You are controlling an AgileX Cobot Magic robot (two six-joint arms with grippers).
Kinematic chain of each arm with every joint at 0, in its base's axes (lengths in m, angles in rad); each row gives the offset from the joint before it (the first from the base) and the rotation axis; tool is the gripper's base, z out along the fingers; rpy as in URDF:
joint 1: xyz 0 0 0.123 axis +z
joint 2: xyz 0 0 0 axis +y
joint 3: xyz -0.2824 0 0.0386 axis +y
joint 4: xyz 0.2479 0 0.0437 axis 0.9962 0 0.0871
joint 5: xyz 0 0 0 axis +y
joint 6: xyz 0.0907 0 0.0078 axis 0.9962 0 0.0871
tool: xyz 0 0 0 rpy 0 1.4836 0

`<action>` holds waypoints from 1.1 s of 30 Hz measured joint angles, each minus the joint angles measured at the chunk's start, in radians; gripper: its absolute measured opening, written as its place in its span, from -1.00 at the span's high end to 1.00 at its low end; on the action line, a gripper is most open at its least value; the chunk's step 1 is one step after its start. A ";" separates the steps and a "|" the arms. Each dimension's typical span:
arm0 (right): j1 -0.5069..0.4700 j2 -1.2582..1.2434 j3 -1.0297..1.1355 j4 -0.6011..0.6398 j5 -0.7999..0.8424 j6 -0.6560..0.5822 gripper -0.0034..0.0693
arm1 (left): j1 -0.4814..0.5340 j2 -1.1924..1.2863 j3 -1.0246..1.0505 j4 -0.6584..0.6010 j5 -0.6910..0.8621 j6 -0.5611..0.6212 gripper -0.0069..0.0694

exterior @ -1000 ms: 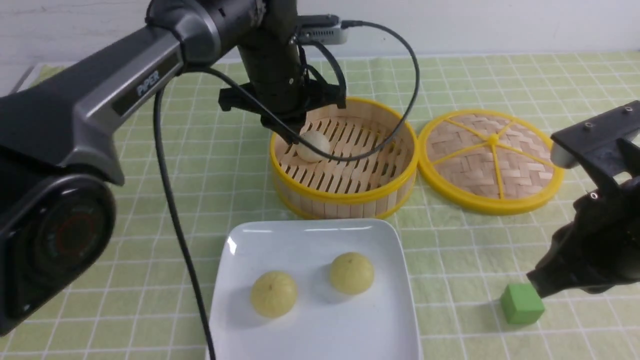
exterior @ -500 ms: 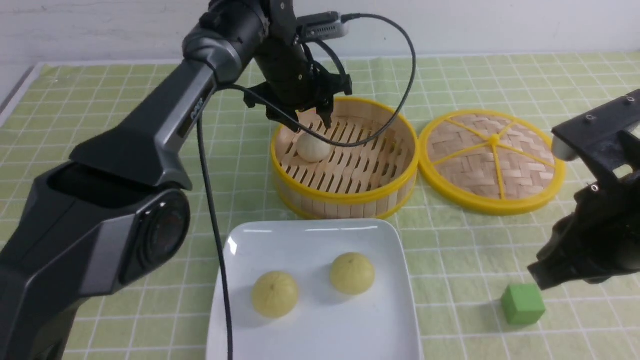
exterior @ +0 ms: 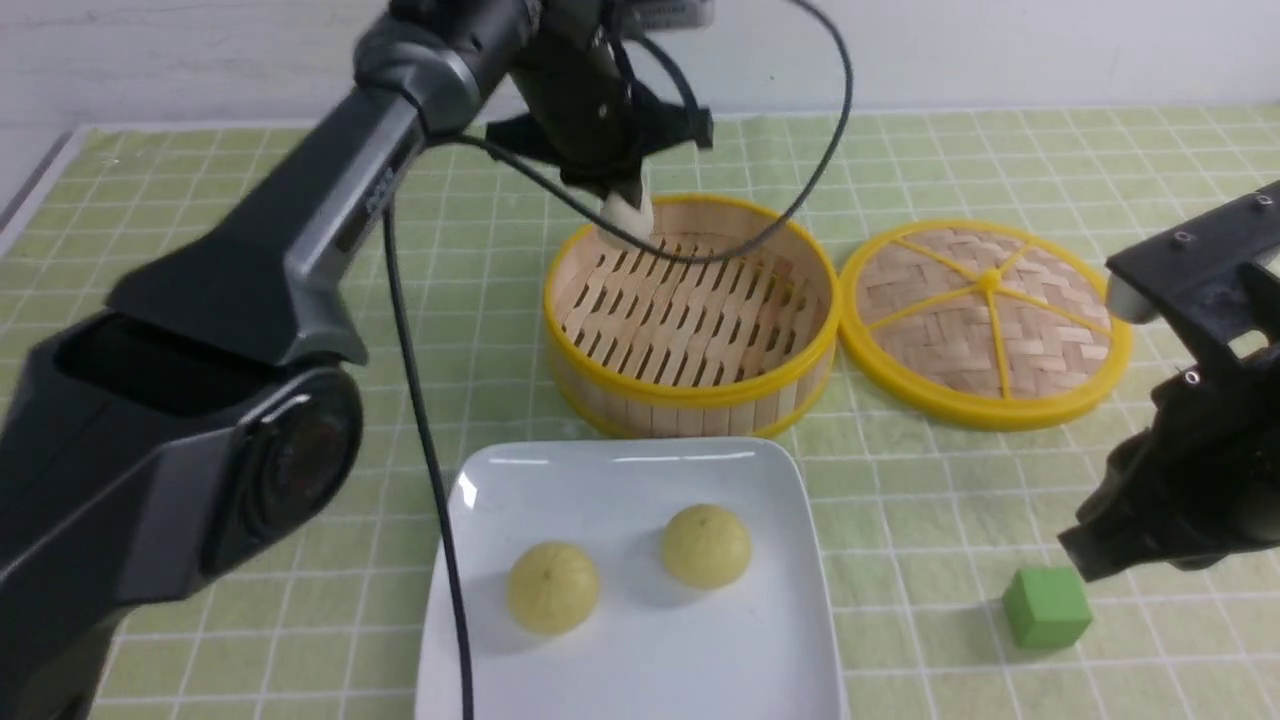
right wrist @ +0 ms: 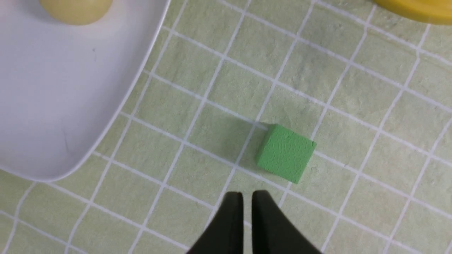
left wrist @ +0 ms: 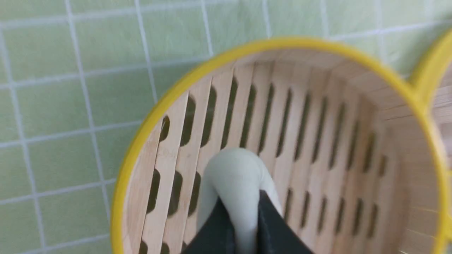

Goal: Put the steamed buns into the plate on the green tablecloth.
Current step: 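Carry the bun from the bamboo steamer to the plate with the left gripper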

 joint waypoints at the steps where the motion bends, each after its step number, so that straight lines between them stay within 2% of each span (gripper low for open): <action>1: 0.000 0.000 0.000 0.000 0.000 0.000 0.73 | 0.000 -0.066 0.056 -0.013 -0.002 0.014 0.75; 2: 0.000 0.000 0.000 0.000 0.000 0.000 0.73 | -0.002 -0.094 0.085 -0.020 -0.005 0.021 0.75; 5: 0.000 0.000 0.000 0.000 0.000 0.000 0.73 | -0.032 -0.360 0.471 -0.069 -0.009 0.068 0.75; 6: 0.000 0.000 0.000 0.000 0.000 0.000 0.73 | -0.036 -0.374 0.496 -0.070 -0.009 0.069 0.75; 7: 0.000 0.000 0.000 0.000 0.000 0.000 0.73 | -0.052 -0.438 0.621 -0.074 -0.008 0.070 0.75; 11: 0.000 0.000 0.000 0.000 -0.001 0.000 0.73 | -0.135 -0.639 1.088 -0.077 -0.023 0.017 0.75; 12: 0.000 0.000 0.000 0.000 -0.006 0.000 0.72 | -0.158 -0.673 1.212 -0.078 -0.071 -0.010 0.74; 15: 0.000 0.000 0.000 0.011 -0.013 0.000 0.71 | -0.195 -0.706 1.373 -0.083 -0.235 -0.047 0.72; 20: 0.000 0.000 0.000 0.023 -0.014 0.000 0.69 | -0.205 -0.674 1.452 -0.086 -0.350 -0.057 0.65; 24: 0.000 -0.002 0.000 0.028 -0.013 0.000 0.68 | -0.206 -0.612 1.458 -0.090 -0.378 -0.054 0.44; 33: 0.000 -0.208 0.000 0.016 0.132 0.014 0.68 | -0.206 -0.589 1.442 -0.101 -0.371 -0.035 -0.40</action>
